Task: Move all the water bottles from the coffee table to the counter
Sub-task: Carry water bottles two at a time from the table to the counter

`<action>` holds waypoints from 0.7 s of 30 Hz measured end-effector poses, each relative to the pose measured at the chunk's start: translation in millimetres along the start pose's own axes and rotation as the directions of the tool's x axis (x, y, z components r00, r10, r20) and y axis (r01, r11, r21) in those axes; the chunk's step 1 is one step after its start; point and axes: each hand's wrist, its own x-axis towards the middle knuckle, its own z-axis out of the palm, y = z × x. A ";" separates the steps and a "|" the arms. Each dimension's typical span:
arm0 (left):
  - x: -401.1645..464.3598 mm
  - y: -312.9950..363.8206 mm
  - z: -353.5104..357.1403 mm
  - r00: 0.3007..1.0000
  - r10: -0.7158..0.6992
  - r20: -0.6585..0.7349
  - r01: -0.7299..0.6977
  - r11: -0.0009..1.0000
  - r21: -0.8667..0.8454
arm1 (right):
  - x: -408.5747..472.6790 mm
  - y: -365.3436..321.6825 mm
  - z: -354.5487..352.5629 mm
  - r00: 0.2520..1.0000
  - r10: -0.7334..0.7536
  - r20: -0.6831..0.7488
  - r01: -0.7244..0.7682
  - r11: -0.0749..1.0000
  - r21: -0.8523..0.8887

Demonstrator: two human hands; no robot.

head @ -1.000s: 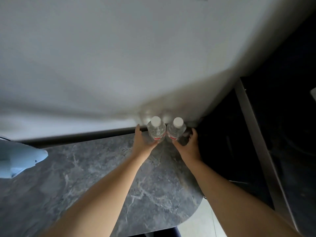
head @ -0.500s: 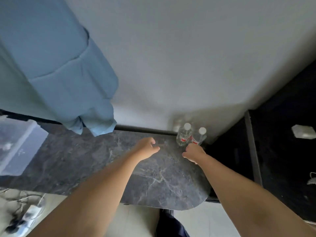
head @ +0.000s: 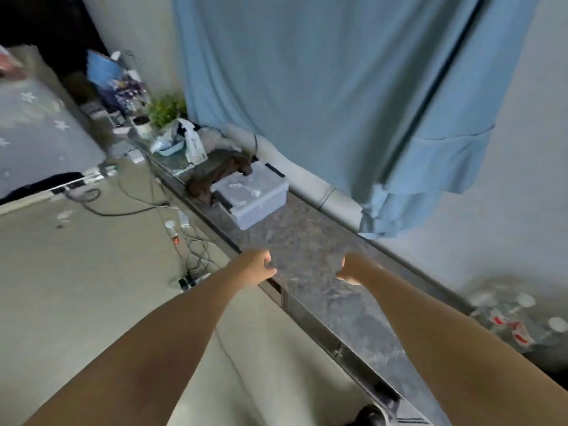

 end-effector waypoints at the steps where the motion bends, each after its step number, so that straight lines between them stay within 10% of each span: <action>1: -22.3 -38.6 -18.9 0.998 -0.052 -0.038 0.051 0.998 -0.028 | -4.3 -48.7 2.5 0.998 -0.058 0.006 0.058 0.998 -0.036; 21: -197.9 -377.4 -103.4 0.756 -0.617 -0.217 0.486 0.752 -0.446 | -41.4 -506.9 73.9 0.700 -0.654 0.287 0.711 0.603 -0.360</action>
